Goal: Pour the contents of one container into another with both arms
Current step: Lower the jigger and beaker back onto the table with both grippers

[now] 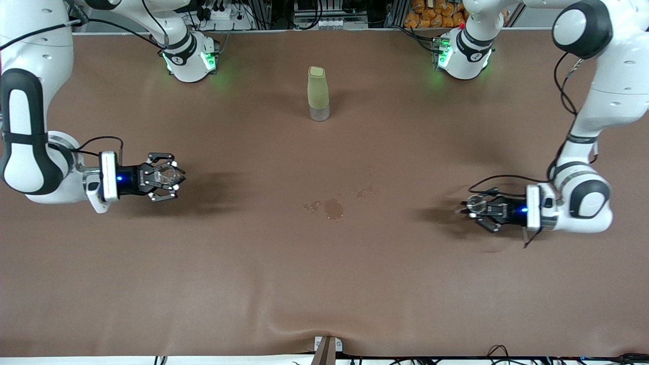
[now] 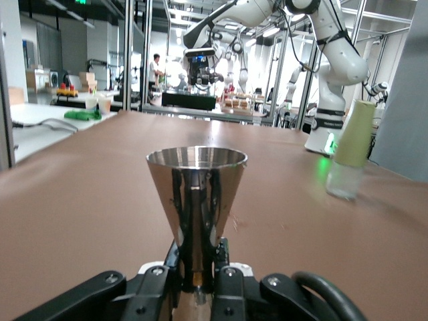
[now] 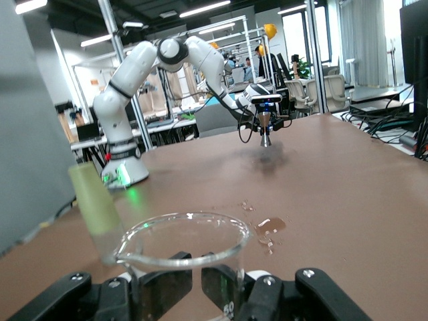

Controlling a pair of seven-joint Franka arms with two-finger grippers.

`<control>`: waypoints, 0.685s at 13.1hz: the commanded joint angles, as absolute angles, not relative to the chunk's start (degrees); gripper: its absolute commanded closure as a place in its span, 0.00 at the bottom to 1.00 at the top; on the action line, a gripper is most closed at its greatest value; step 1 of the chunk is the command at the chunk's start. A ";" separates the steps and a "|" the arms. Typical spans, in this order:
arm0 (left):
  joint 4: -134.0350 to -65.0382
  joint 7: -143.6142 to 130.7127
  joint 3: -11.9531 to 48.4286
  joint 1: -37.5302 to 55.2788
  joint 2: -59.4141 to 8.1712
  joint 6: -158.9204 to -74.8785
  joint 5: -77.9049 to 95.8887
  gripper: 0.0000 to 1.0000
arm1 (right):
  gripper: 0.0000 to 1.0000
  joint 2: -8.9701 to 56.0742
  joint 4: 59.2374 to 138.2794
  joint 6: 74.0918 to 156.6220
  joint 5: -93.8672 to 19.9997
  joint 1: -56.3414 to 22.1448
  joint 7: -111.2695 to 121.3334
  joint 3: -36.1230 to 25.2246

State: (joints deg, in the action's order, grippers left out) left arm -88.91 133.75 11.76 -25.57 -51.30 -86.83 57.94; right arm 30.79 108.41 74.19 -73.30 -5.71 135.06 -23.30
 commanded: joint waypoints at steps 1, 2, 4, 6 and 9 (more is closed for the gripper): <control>-88.86 135.87 12.39 -28.99 -52.73 -84.91 54.67 1.00 | 1.00 34.09 107.93 72.77 -70.32 -1.24 145.86 -22.41; -88.51 136.84 12.22 -29.61 -52.82 -84.73 54.49 1.00 | 1.00 35.67 107.93 72.69 -69.96 -0.19 149.20 -22.41; -88.51 139.55 12.22 -30.76 -53.96 -84.73 54.49 1.00 | 1.00 38.31 107.84 72.69 -69.52 1.66 156.24 -22.41; -88.51 143.51 12.22 -30.76 -55.72 -84.64 55.19 1.00 | 1.00 39.98 107.84 72.69 -68.73 3.16 161.25 -22.33; -88.59 144.40 12.22 -30.67 -56.07 -84.73 54.76 1.00 | 1.00 43.85 107.75 72.95 -68.73 4.04 168.20 -22.33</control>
